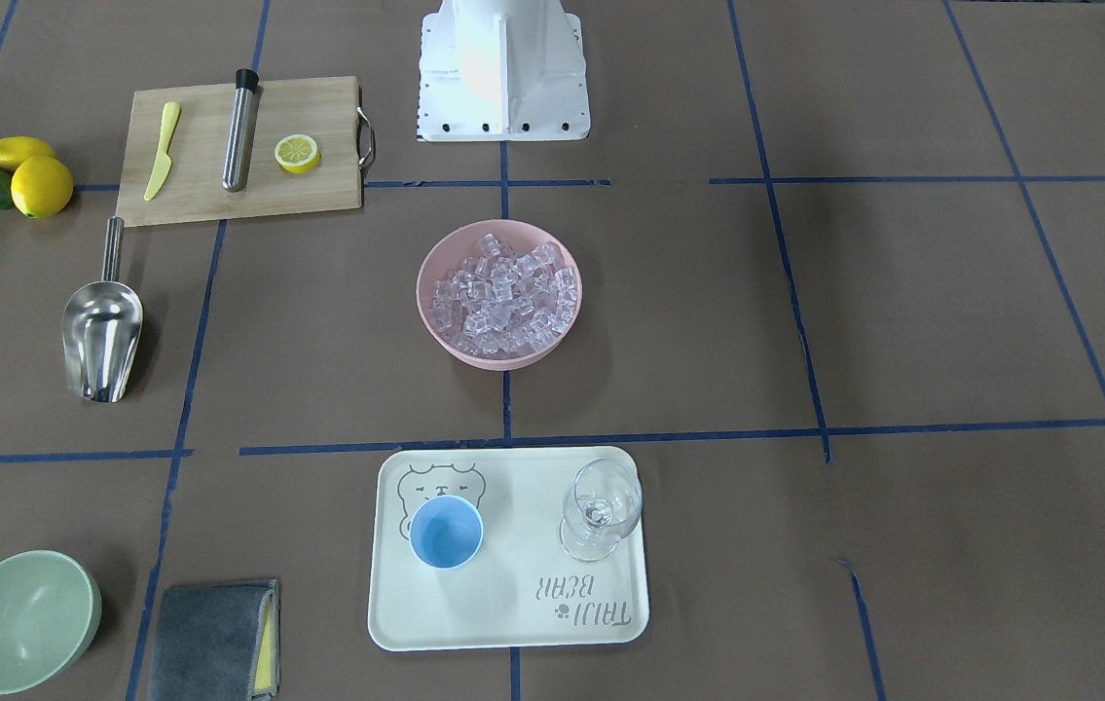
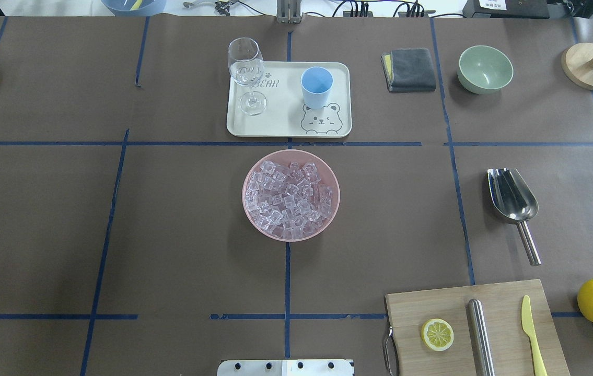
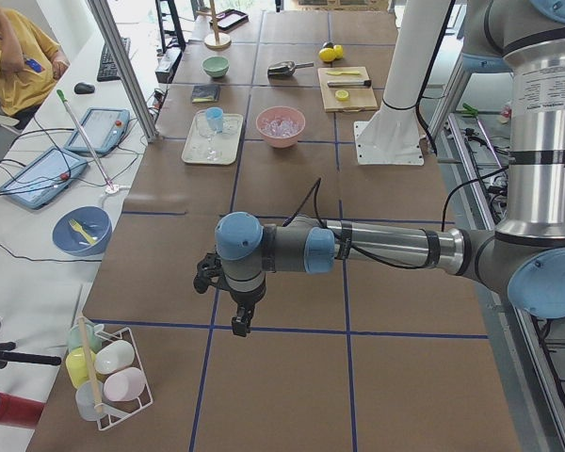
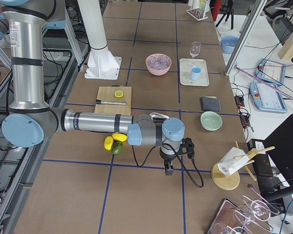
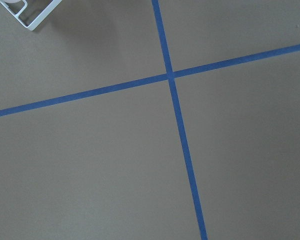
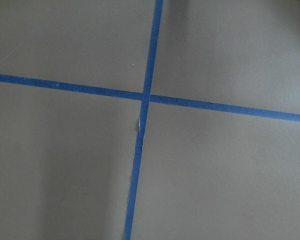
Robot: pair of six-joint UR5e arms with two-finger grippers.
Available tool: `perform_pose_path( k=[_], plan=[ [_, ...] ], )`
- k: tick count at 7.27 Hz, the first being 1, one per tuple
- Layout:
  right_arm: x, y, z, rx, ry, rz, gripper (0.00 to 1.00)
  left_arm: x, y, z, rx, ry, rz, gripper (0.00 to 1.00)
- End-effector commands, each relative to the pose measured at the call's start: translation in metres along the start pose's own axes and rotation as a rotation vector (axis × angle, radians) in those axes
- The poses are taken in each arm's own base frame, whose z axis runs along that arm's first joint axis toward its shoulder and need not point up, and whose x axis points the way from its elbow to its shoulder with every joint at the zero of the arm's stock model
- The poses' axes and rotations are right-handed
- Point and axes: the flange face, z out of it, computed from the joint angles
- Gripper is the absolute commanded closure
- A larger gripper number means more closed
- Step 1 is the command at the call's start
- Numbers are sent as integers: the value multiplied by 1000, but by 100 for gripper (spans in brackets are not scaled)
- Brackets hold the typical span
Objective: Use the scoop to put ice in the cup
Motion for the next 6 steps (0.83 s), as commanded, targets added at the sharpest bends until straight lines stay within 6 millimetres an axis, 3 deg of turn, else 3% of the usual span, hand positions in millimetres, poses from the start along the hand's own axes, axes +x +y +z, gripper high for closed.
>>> perform_pose_path(
  k=[1,5,6],
  plan=[
    [0,1,0,0,-5,2,0,3,-8,-5,11,-4,11,0],
    [-6,-4,-6,14,-1,-5,0,14,-20,-20,41,-12,32,0],
    [-20,-11,-18,41,-3,-34,0,19,-34,-29,59,-21,46,0]
  ],
)
